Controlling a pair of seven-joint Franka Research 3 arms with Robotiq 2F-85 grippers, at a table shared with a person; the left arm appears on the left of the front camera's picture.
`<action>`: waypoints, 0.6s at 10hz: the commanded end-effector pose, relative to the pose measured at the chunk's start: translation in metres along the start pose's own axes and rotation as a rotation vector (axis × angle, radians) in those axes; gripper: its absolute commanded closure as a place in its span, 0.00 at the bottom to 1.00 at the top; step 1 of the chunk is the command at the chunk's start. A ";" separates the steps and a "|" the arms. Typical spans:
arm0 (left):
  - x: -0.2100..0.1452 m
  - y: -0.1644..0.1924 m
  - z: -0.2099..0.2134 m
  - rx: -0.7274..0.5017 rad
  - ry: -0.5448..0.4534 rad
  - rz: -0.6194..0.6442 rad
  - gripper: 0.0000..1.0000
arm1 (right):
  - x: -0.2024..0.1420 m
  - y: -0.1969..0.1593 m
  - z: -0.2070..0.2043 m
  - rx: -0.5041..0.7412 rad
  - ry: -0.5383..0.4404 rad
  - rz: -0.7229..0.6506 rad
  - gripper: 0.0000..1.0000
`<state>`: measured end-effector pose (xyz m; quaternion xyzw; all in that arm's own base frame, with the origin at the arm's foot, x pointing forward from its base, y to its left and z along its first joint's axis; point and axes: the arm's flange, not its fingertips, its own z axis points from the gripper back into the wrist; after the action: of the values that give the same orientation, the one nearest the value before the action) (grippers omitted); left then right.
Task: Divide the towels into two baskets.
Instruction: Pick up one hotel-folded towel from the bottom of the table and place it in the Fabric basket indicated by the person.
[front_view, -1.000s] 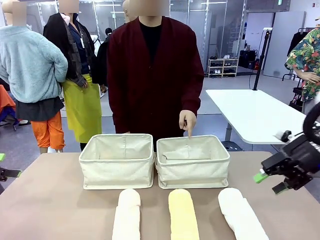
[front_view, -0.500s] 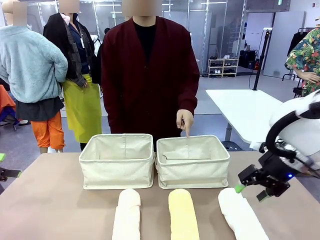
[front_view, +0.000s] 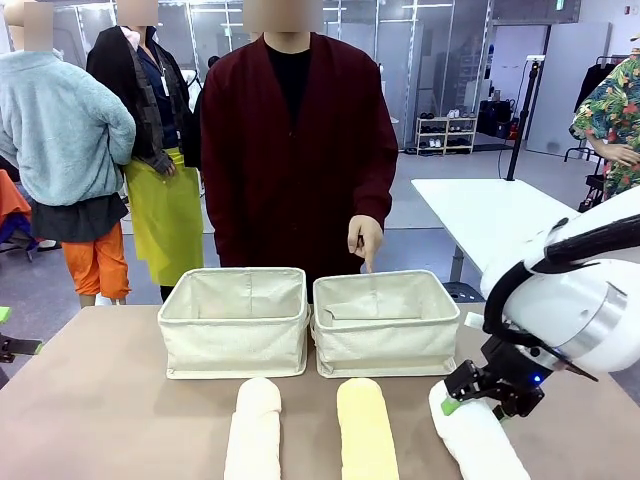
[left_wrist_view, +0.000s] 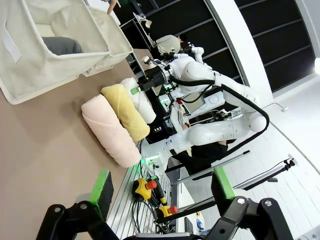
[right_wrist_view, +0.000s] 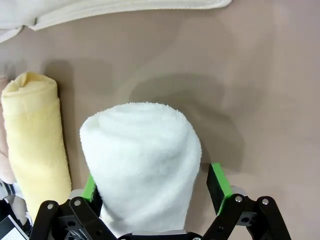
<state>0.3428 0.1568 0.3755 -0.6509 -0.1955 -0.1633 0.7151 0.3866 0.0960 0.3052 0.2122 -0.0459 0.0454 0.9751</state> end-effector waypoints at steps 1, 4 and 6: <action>-0.005 -0.003 -0.001 0.014 0.000 -0.005 0.00 | -0.097 -0.011 -0.014 -0.037 -0.014 0.002 0.00; -0.005 -0.003 -0.001 0.014 0.000 -0.005 0.00 | -0.100 -0.009 -0.011 -0.024 -0.008 0.040 0.71; -0.005 -0.003 -0.001 0.014 0.000 -0.005 0.00 | -0.101 -0.005 -0.005 -0.027 -0.019 0.049 1.00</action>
<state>0.3428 0.1568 0.3755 -0.6509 -0.1955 -0.1633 0.7151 0.3896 0.1152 0.3059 0.2020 -0.0501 0.0643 0.9760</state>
